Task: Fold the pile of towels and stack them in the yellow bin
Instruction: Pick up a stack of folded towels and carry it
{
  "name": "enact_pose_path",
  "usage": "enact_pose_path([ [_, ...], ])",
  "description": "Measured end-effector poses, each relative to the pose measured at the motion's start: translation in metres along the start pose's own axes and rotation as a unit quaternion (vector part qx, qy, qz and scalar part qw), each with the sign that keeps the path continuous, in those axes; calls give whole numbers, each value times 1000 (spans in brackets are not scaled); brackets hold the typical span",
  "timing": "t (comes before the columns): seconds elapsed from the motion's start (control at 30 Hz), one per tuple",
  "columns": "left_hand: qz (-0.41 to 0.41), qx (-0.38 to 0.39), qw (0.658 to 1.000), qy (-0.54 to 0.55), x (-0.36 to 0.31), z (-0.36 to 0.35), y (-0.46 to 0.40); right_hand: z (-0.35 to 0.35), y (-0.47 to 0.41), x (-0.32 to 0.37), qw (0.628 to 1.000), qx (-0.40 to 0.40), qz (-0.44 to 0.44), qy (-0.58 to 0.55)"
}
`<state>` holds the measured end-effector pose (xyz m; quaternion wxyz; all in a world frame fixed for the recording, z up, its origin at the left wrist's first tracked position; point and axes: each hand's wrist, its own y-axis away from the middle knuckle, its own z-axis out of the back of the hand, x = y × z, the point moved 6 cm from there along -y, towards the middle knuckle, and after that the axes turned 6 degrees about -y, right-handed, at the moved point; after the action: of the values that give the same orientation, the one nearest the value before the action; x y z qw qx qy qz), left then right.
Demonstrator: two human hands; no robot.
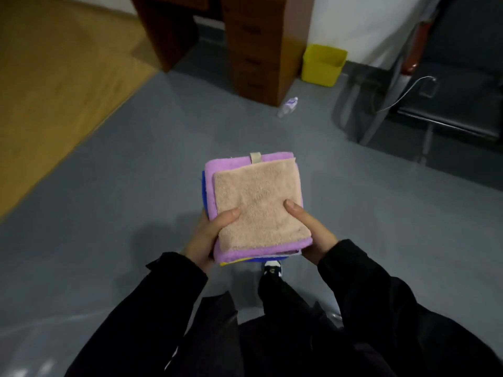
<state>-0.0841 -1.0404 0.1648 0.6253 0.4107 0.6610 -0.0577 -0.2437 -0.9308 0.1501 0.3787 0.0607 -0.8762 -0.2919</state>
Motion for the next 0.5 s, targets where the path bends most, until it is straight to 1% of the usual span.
enact_pose_path([
  [0.1,13,41,999,-29,-38,-43,-77,32,-26,66,999,-15,22,-30],
  [0.17,8,49,998,-37,-62,-69,-131,57,-48,110,997,-25,45,-53],
  [0.23,16,63,996,-53,-80,-95,-178,79,-69,150,996,-37,48,-60],
  [0.3,18,76,996,-51,-98,-118,-215,96,-87,184,995,-33,55,-71],
  [0.5,40,113,991,-56,-147,-184,-392,173,-189,312,991,-59,85,-87],
])
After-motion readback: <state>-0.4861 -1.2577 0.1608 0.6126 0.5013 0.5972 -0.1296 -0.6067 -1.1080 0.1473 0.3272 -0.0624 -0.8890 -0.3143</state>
